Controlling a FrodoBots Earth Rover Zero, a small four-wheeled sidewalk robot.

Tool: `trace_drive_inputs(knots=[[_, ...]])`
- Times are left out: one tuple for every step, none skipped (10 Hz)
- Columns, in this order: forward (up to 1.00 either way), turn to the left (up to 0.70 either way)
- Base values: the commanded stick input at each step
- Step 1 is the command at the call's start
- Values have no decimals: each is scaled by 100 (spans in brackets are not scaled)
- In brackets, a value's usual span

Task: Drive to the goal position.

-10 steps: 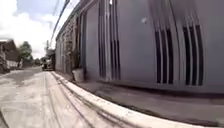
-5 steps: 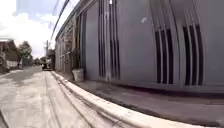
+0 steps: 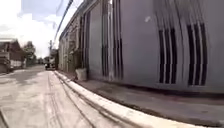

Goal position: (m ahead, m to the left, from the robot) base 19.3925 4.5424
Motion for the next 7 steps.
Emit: trace_drive_inputs(knots=[[0, 45], [0, 45], [0, 45], [0, 45], [0, 45], [0, 30], [0, 0]])
